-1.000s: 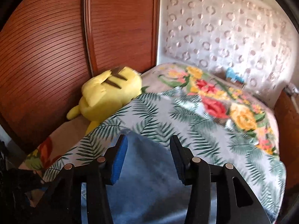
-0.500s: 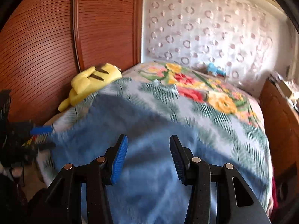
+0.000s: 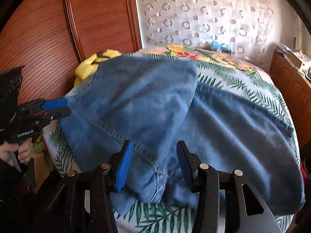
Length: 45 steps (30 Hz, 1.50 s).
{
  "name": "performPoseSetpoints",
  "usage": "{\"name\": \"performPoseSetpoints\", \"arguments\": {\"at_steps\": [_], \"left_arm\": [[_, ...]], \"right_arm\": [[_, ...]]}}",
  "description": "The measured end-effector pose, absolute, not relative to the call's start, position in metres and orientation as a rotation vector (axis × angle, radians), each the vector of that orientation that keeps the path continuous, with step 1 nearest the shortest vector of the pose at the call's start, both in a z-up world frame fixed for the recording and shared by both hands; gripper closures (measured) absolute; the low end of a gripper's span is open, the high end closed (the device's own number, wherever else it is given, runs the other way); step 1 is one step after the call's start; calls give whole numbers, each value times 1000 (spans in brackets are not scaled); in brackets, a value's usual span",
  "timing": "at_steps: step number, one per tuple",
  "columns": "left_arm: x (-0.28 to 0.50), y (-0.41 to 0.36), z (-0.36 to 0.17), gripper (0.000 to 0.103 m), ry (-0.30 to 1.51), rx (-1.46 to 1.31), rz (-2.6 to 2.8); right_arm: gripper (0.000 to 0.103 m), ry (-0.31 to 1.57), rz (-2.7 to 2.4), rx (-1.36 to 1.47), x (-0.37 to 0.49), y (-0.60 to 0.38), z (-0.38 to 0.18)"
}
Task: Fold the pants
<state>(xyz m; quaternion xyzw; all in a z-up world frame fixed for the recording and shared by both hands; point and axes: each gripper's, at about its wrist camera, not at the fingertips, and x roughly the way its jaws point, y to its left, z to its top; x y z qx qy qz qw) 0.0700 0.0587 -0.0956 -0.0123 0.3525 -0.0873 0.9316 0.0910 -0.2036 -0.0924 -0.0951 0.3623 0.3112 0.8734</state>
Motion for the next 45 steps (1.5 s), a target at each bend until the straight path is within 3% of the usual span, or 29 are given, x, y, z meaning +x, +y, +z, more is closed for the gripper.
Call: {"name": "performPoseSetpoints", "arguments": {"at_steps": [11, 13, 17, 27, 29, 33, 40, 45], "left_arm": [[72, 57, -104, 57, 749, -31, -167], [73, 58, -105, 57, 751, -34, -166], [72, 58, -106, 57, 754, -31, -163], [73, 58, -116, 57, 765, -24, -158], [74, 58, -117, 57, 765, -25, -157], [73, 57, -118, 57, 758, -25, -149], [72, 58, -120, 57, 751, -22, -151], [73, 59, -121, 57, 754, -28, -153]], "right_arm": [[86, 848, 684, -150, 88, -226, -104], [97, 850, 694, -148, 87, -228, -104], [100, 824, 708, -138, 77, -237, -98], [97, 801, 696, -100, 79, -261, -92], [79, 763, 648, -106, 87, -265, -86], [61, 724, 625, -81, 119, -263, -82], [59, 757, 619, -29, 190, -244, -85], [59, 879, 595, 61, 241, -229, -103]]}}
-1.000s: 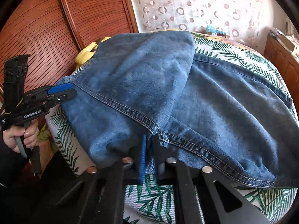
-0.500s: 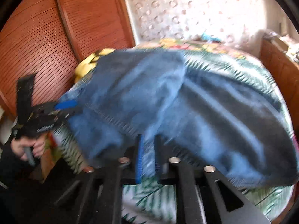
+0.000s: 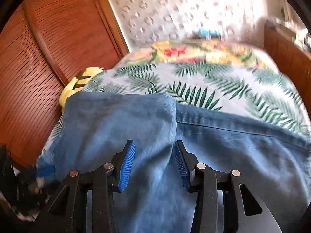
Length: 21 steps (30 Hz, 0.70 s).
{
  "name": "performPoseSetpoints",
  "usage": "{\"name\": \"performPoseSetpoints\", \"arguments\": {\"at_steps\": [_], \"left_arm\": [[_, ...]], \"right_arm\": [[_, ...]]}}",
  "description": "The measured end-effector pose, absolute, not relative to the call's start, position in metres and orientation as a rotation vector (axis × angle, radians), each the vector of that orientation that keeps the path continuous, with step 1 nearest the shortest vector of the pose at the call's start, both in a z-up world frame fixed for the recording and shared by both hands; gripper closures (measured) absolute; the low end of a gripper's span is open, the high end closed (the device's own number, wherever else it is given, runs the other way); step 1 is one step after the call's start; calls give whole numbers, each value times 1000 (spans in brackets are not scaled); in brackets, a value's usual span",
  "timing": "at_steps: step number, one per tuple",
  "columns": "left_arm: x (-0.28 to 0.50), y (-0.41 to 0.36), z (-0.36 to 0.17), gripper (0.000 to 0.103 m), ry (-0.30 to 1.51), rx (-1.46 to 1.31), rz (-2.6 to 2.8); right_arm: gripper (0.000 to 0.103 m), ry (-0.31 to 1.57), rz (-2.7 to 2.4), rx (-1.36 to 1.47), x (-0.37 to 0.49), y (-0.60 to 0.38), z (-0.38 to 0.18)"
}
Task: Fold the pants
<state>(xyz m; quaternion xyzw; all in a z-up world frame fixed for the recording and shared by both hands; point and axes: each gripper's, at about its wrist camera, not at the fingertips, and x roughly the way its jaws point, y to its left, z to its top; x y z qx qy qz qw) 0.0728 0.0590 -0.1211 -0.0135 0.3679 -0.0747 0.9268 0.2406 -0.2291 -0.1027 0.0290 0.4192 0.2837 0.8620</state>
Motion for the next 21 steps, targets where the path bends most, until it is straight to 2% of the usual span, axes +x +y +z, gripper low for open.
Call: {"name": "performPoseSetpoints", "arguments": {"at_steps": [4, 5, 6, 8, 10, 15, 17, 21], "left_arm": [[72, 59, -121, 57, 751, -27, -155], [72, 59, -121, 57, 751, -26, -155], [72, 58, -121, 57, 750, -25, -156], [71, 59, -122, 57, 747, -26, -159], [70, 59, -122, 57, 744, -29, -161], [70, 60, -123, 57, 745, -31, -159], [69, 59, -123, 57, 742, -33, -159], [70, 61, -123, 57, 743, -29, -165]], "right_arm": [[61, 922, 598, 170, 269, -226, -102], [68, 922, 612, 182, 275, -225, -100], [95, 922, 625, 177, 278, -221, -100], [99, 863, 615, 140, 274, -218, -93], [99, 790, 604, 105, 269, -215, -83], [98, 768, 548, -30, 262, -200, -86], [85, 774, 516, -79, 261, -194, -88], [74, 742, 521, -107, 241, -203, -85]]}}
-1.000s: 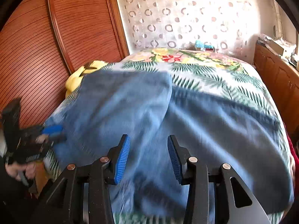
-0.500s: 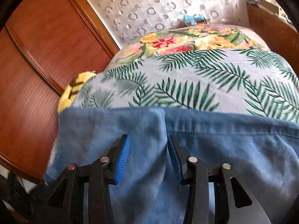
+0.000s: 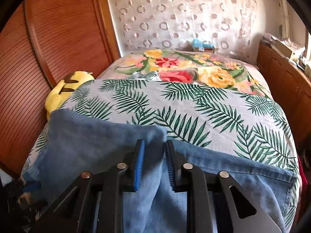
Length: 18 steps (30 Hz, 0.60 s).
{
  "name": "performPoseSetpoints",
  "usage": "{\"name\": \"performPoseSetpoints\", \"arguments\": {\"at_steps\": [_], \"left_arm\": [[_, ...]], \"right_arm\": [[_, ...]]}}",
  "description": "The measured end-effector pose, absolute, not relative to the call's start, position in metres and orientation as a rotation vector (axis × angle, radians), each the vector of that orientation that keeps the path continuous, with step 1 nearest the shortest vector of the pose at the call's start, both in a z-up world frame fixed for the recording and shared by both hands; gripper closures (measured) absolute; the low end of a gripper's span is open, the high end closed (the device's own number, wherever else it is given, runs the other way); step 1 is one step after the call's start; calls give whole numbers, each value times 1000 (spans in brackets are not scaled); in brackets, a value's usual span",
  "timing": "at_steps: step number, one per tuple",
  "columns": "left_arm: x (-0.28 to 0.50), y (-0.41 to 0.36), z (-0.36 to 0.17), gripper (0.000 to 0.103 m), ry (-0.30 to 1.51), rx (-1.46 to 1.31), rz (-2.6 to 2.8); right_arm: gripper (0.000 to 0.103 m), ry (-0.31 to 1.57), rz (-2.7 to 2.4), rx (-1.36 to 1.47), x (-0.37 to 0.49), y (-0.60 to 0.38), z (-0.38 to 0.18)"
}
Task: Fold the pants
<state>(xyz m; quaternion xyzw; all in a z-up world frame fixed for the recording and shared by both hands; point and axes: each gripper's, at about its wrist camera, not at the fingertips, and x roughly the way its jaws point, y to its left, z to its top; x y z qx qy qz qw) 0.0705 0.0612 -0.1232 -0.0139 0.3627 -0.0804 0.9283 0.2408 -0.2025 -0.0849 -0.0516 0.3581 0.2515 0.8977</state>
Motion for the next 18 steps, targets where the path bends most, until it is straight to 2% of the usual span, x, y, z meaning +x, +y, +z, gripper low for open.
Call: {"name": "performPoseSetpoints", "arguments": {"at_steps": [2, 4, 6, 7, 18], "left_arm": [[71, 62, -124, 53, 743, -35, -174], [71, 60, -125, 44, 745, -36, -195], [71, 55, -125, 26, 750, -29, -211], [71, 52, -126, 23, 753, -23, -219], [72, 39, -123, 21, 755, 10, -164]], "right_arm": [[66, 719, 527, -137, 221, -210, -84], [63, 709, 537, -156, 201, -218, -86], [59, 722, 557, -148, 187, -229, -90], [58, 730, 567, -141, 179, -237, -95], [57, 682, 409, -96, 95, -349, -92]]}}
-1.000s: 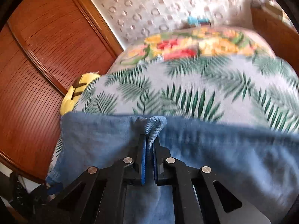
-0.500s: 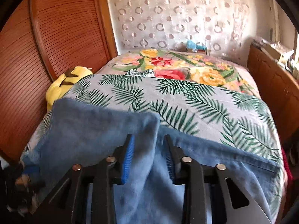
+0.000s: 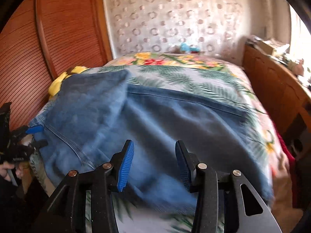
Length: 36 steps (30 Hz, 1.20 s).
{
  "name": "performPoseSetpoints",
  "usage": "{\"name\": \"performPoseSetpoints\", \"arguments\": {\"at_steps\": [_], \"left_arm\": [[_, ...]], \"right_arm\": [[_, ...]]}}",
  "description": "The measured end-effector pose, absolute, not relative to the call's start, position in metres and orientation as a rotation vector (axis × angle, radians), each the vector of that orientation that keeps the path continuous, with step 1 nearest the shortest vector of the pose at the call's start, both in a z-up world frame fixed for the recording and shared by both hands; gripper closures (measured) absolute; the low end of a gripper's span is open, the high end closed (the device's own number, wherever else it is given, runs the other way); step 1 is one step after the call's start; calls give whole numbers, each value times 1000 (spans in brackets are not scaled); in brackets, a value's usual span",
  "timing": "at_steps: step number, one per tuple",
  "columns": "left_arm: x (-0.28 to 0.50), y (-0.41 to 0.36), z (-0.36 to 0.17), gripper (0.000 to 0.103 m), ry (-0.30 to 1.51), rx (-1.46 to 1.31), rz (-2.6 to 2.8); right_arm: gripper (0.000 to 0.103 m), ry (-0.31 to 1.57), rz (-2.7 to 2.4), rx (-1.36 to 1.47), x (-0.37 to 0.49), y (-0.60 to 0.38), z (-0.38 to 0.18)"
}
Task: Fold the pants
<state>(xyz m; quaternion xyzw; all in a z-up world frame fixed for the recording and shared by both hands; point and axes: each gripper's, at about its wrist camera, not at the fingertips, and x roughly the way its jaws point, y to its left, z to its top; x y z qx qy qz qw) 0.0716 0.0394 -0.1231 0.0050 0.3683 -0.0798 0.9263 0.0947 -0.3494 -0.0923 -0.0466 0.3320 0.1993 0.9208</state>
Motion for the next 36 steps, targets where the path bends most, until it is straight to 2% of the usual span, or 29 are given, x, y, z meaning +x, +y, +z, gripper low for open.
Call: {"name": "performPoseSetpoints", "arguments": {"at_steps": [3, 9, 36], "left_arm": [[71, 35, -118, 21, 749, 13, -173], [71, 16, -103, 21, 710, 20, -195], [84, -57, -70, 21, 660, 68, -348]], "right_arm": [[55, 674, 351, -42, 83, -381, -92], [35, 659, 252, 13, 58, -421, -91], [34, 785, 176, 68, 71, -434, -106]]}}
